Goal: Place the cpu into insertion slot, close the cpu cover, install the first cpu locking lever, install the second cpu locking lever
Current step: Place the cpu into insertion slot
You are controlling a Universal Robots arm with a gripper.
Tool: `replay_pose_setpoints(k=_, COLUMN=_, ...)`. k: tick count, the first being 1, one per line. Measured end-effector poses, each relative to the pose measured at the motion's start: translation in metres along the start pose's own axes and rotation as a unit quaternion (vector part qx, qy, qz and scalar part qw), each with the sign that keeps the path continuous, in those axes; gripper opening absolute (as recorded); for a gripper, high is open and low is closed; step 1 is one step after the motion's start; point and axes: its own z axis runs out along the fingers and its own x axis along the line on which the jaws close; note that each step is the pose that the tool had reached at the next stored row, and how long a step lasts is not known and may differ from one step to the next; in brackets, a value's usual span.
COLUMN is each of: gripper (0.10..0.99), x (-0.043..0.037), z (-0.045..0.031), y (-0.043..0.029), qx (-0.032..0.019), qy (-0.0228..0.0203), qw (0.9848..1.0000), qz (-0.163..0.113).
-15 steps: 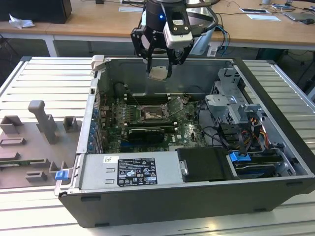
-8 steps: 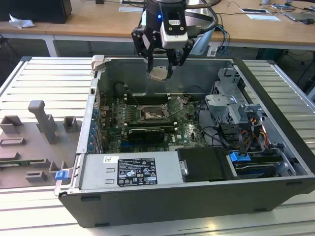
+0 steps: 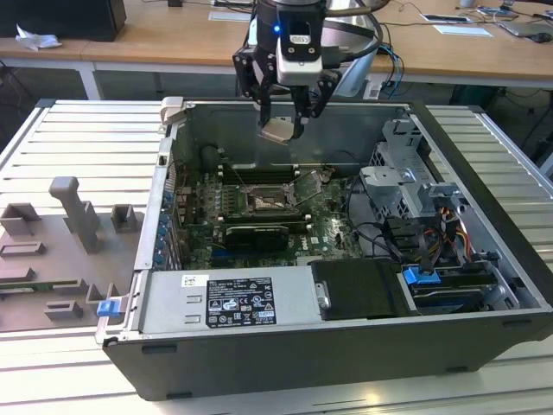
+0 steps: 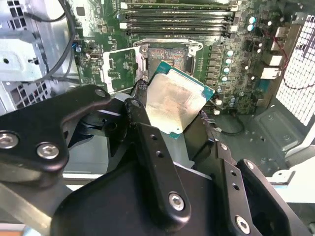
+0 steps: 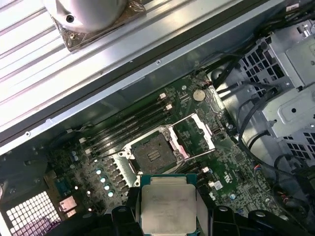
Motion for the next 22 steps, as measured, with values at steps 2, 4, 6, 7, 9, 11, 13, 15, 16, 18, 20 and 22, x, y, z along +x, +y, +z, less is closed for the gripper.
replay_pose_setpoints(k=2, gripper=0.541, x=0.0000, z=0.0002, y=0.0000, qx=0.0007, qy=-0.0015, qw=0.9999, qz=0.017)
replay_pose_setpoints(k=4, gripper=0.541, x=0.0000, z=0.0003, y=0.0000, qx=0.0010, qy=-0.0024, qw=0.9996, qz=0.028)
replay_pose_setpoints(k=6, gripper=0.541, x=0.0000, z=0.0004, y=0.0000, qx=0.0015, qy=-0.0034, qw=0.9992, qz=0.040)
replay_pose_setpoints(k=7, gripper=0.541, x=0.0000, z=0.0005, y=0.0000, qx=0.0017, qy=-0.0041, qw=0.9989, qz=0.047)
replay_pose_setpoints(k=9, gripper=0.541, x=0.0000, z=0.0006, y=0.0000, qx=0.0022, qy=-0.0051, qw=0.9983, qz=0.058)
replay_pose_setpoints(k=11, gripper=0.541, x=0.0000, z=0.0008, y=0.0000, qx=0.0026, qy=-0.0065, qw=0.9970, qz=0.078)
replay_pose_setpoints(k=13, gripper=0.541, x=-0.0001, z=0.0010, y=0.0000, qx=0.0028, qy=-0.0075, qw=0.9958, qz=0.092)
replay_pose_setpoints(k=15, gripper=0.541, x=0.0000, z=0.0011, y=-0.0001, qx=0.0029, qy=-0.0082, qw=0.9949, qz=0.101)
replay_pose_setpoints(k=16, gripper=0.541, x=0.0000, z=0.0011, y=-0.0001, qx=0.0030, qy=-0.0085, qw=0.9944, qz=0.105)
replay_pose_setpoints(k=18, gripper=0.541, x=0.0000, z=0.0012, y=-0.0001, qx=0.0031, qy=-0.0091, qw=0.9935, qz=0.114)
replay_pose_setpoints(k=20, gripper=0.541, x=0.0000, z=0.0013, y=-0.0001, qx=0.0032, qy=-0.0098, qw=0.9924, qz=0.123)
replay_pose_setpoints(k=22, gripper=0.541, x=0.0000, z=0.0014, y=-0.0001, qx=0.0033, qy=-0.0104, qw=0.9912, qz=0.132)
